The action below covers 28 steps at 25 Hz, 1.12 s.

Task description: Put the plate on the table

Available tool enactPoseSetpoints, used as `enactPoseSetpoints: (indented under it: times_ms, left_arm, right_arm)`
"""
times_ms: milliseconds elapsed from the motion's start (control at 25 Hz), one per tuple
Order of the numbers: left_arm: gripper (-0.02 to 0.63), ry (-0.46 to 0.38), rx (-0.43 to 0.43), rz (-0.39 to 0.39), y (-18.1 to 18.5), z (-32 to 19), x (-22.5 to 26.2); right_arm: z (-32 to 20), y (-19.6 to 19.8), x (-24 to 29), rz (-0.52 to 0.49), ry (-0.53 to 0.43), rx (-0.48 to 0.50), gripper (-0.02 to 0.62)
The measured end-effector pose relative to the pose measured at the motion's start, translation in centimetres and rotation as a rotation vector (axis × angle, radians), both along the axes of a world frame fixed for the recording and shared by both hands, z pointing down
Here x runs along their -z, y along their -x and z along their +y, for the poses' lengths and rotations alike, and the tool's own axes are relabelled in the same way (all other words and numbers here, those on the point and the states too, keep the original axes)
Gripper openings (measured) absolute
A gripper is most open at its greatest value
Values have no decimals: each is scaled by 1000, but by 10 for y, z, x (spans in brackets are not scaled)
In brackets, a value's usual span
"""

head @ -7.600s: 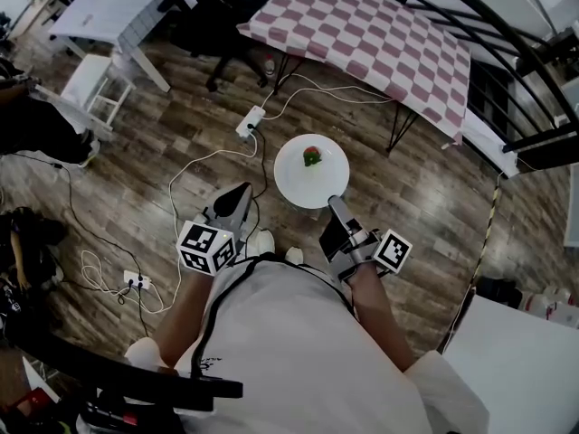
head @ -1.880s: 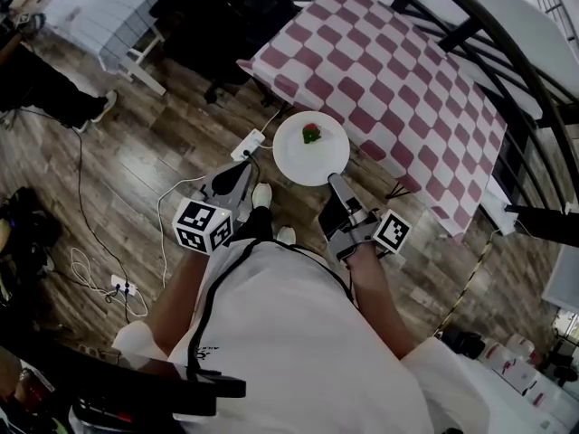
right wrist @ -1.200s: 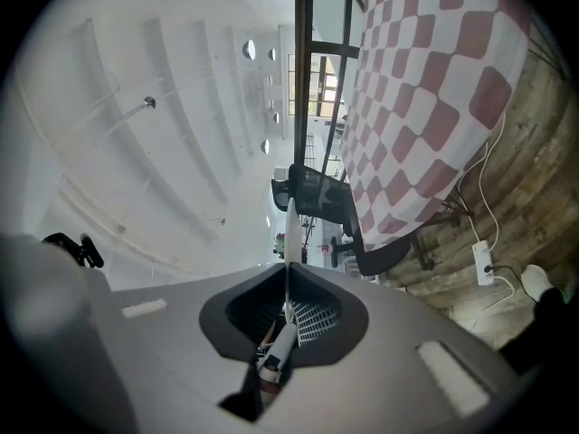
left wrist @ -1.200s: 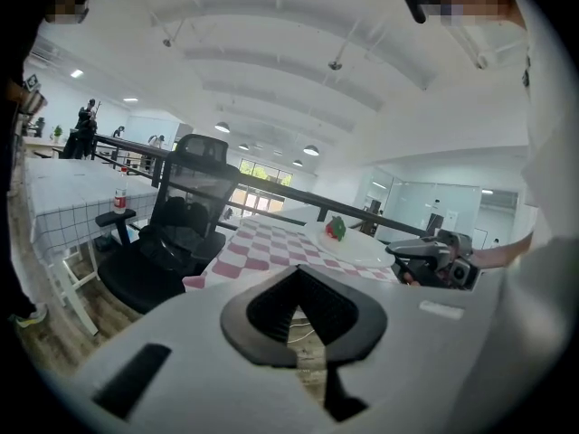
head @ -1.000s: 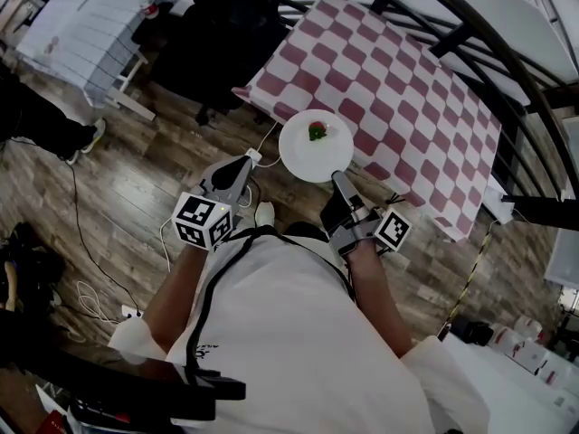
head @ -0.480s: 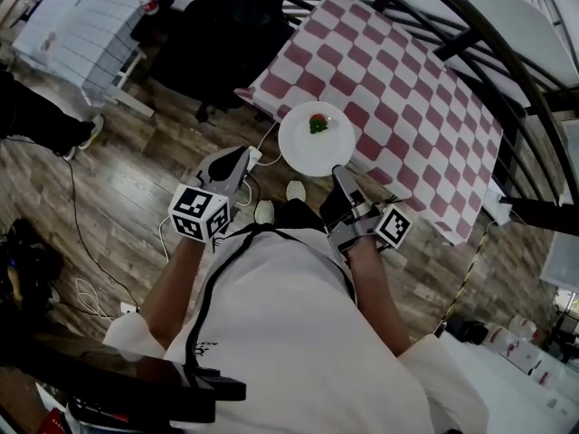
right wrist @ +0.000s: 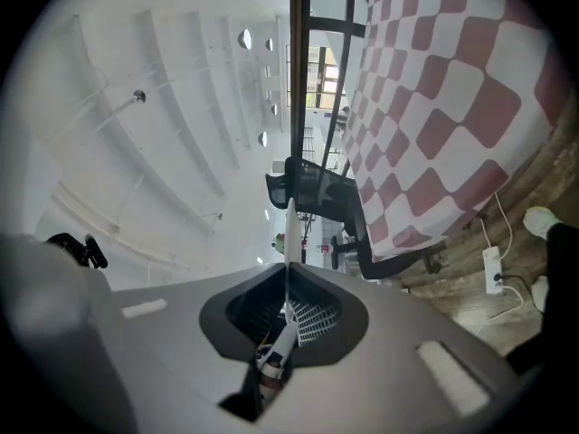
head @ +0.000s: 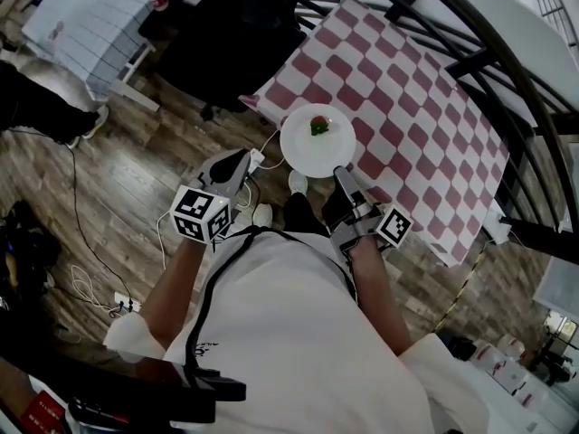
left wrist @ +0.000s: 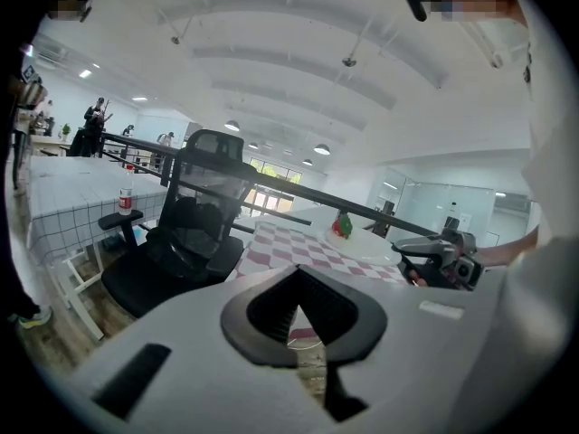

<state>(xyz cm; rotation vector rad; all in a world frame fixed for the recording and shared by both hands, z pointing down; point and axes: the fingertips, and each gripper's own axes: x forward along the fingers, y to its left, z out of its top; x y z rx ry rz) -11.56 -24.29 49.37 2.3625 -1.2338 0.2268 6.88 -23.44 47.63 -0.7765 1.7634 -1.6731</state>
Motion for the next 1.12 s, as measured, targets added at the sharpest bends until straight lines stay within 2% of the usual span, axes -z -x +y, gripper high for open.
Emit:
enactPoseSetpoints:
  times_ms: [520,1120]
  left_arm:
    - [8,17,89,-13,-33,-68,-13]
    - [8,74,189,-55,-42,-113,-44]
  right_arm:
    - [-81,-18,-39,28,27,161,18]
    - [-159,-13,-97,35,45,306,18]
